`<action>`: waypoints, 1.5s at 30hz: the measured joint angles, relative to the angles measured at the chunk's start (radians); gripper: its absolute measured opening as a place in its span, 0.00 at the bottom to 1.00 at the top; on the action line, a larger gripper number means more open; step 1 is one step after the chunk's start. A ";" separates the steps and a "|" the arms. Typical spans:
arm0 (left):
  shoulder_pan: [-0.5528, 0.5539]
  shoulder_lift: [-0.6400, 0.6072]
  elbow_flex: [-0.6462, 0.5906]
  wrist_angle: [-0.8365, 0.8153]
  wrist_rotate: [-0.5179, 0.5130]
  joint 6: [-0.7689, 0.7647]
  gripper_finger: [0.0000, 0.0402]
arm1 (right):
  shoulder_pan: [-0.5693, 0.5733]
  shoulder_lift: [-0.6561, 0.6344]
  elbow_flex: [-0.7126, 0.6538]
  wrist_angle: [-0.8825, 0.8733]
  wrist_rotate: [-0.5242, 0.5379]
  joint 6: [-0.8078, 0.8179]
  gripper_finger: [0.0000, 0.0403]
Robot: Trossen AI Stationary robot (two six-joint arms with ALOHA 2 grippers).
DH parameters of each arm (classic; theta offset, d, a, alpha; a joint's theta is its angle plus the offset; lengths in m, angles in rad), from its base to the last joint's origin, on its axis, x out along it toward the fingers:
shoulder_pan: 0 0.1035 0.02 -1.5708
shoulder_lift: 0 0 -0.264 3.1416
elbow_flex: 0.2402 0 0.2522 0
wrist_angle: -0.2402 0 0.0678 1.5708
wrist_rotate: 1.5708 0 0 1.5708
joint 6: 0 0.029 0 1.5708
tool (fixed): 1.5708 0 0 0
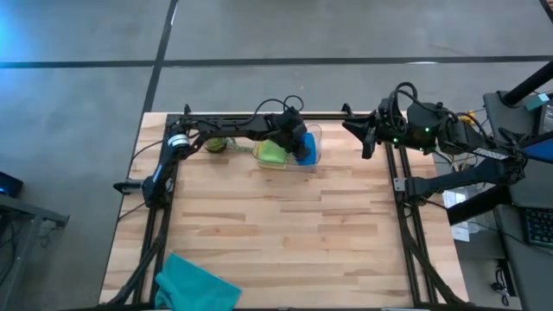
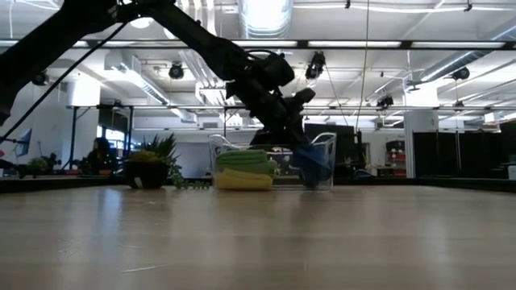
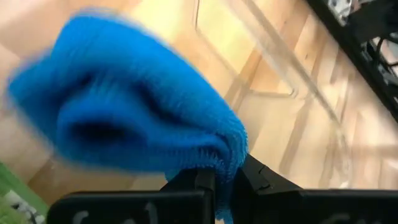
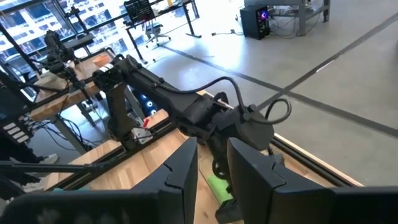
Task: Fold microfiber towels
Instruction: Put the blue microfiber towel into the transparent bin
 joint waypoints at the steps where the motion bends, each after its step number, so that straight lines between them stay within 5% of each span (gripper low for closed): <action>1: -0.004 0.000 0.003 0.003 -0.016 0.000 0.00 | 0.000 0.000 0.000 0.000 0.000 0.000 0.21; 14: -0.021 0.060 0.097 -0.096 -0.126 0.103 0.02 | 0.007 0.000 0.000 -0.004 -0.008 0.000 0.21; 25: -0.002 0.060 0.093 -0.141 -0.145 0.147 0.20 | 0.009 0.000 0.000 -0.010 -0.033 0.000 0.21; 37: 0.007 0.032 0.093 -0.189 -0.153 0.219 0.55 | 0.009 0.000 0.000 -0.010 -0.034 0.000 0.21; 45: 0.015 -0.014 0.093 -0.242 -0.189 0.296 0.61 | 0.009 0.000 0.000 -0.010 -0.035 0.001 0.21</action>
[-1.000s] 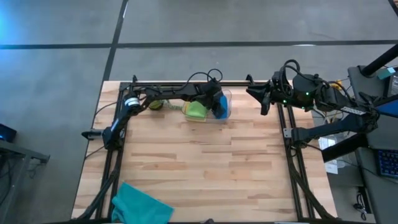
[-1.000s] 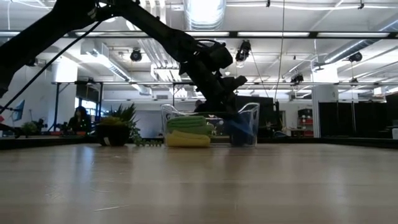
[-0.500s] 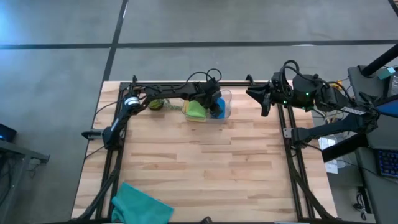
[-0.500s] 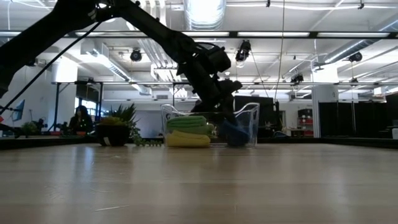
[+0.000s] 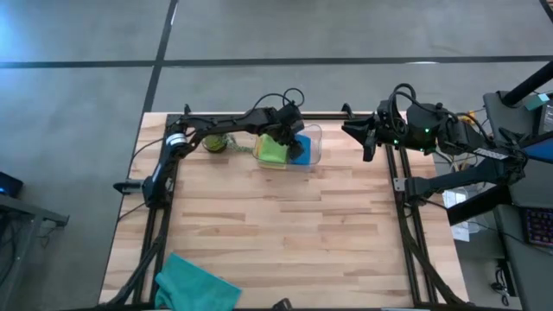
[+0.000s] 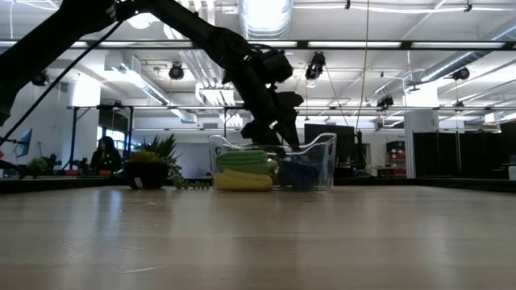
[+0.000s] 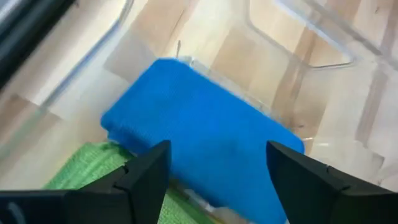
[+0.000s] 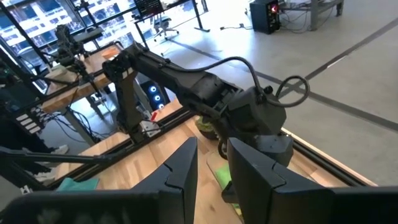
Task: Fold microfiber towels
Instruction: Put the blue microfiber towel into the transparent bin, then fold the light blue microfiber towel
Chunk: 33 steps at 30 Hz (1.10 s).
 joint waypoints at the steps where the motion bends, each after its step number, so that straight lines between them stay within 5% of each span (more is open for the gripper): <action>1: 0.000 -0.005 0.000 0.000 -0.005 0.014 0.61 | 0.000 0.000 0.000 0.002 0.000 0.000 0.21; 8: -0.018 -0.018 -0.001 0.003 -0.023 0.199 0.56 | 0.000 0.000 0.000 0.005 -0.001 0.007 0.21; 18: -0.069 0.045 -0.005 -0.028 0.013 0.332 0.03 | 0.000 0.000 0.000 0.007 -0.001 0.007 0.21; 26: -0.072 0.025 0.007 -0.067 -0.041 0.303 0.06 | 0.000 0.000 0.000 0.008 0.000 0.018 0.21; 33: -0.064 -0.192 0.010 -0.109 -0.093 0.292 0.06 | 0.000 0.001 -0.009 0.010 0.000 0.006 0.21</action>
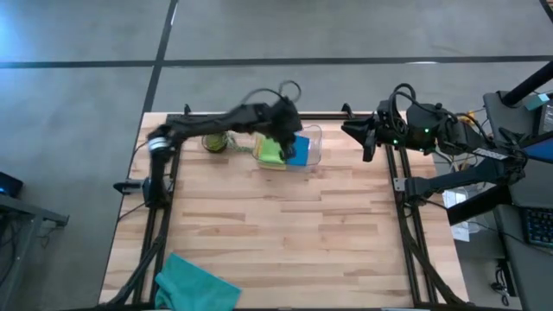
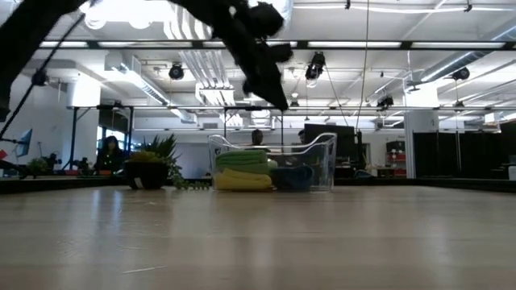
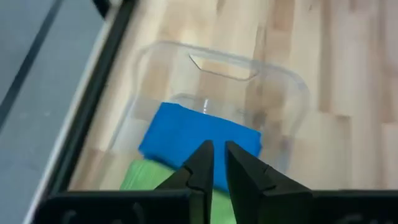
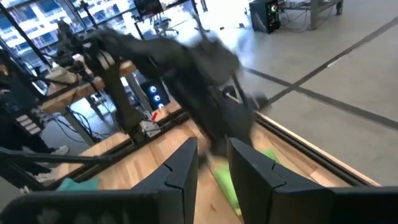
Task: Fold microfiber towels
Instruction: Fold the light blue microfiber towel
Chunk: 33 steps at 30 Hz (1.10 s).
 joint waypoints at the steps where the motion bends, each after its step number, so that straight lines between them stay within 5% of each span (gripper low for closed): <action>1: 0.000 -0.041 -0.005 -0.021 -0.001 -0.013 0.06 | 0.000 0.003 -0.006 -0.001 0.000 0.000 0.21; 5: -0.002 -0.219 -0.029 -0.117 -0.002 -0.016 0.06 | 0.000 0.023 -0.050 -0.001 -0.054 -0.009 0.21; 10: -0.019 -0.424 -0.118 -0.275 0.008 -0.127 0.06 | 0.000 0.075 -0.132 0.036 -0.254 -0.077 0.21; 17: -0.144 -0.704 -0.408 -0.328 0.211 -0.439 0.06 | 0.017 0.173 -0.286 0.443 -0.539 -0.083 0.21; 25: -0.631 -0.917 -0.667 -0.133 0.024 -0.841 0.02 | 0.081 0.294 -0.325 0.754 -0.619 -0.015 0.21; 33: -1.160 -0.800 -0.739 0.021 -0.056 -1.136 0.00 | 0.165 0.394 -0.216 0.756 -0.563 0.026 0.21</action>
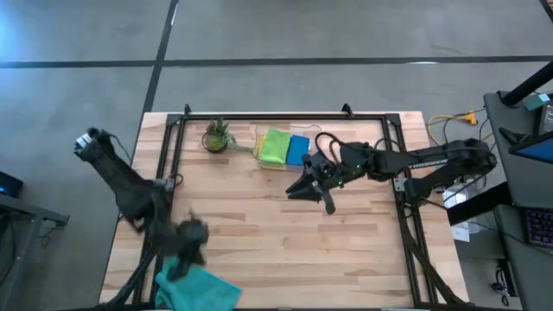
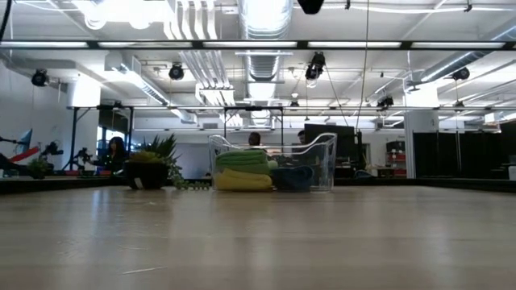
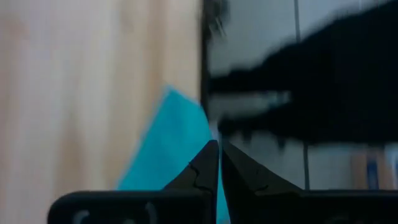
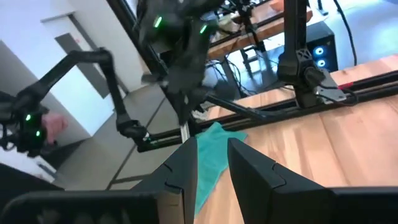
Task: Fold microfiber towels
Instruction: Fold the light blue microfiber towel
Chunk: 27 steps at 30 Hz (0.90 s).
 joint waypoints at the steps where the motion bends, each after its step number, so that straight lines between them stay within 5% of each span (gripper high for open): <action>1: -0.047 0.033 0.001 0.014 0.011 -0.006 0.00 | 0.016 0.012 0.015 -0.003 0.027 0.005 0.21; 6: -0.210 0.191 -0.002 0.025 0.127 -0.004 0.00 | 0.099 0.064 0.095 -0.009 0.164 0.018 0.21; 12: -0.254 0.377 -0.055 0.021 0.188 0.050 0.00 | 0.210 0.095 0.159 -0.058 0.336 0.040 0.21; 19: -0.214 0.533 -0.143 0.172 0.179 0.151 0.00 | 0.306 0.089 0.191 -0.060 0.520 0.086 0.21; 27: -0.032 0.561 -0.213 0.332 0.176 0.312 0.00 | 0.326 0.087 0.290 -0.305 0.548 0.068 0.21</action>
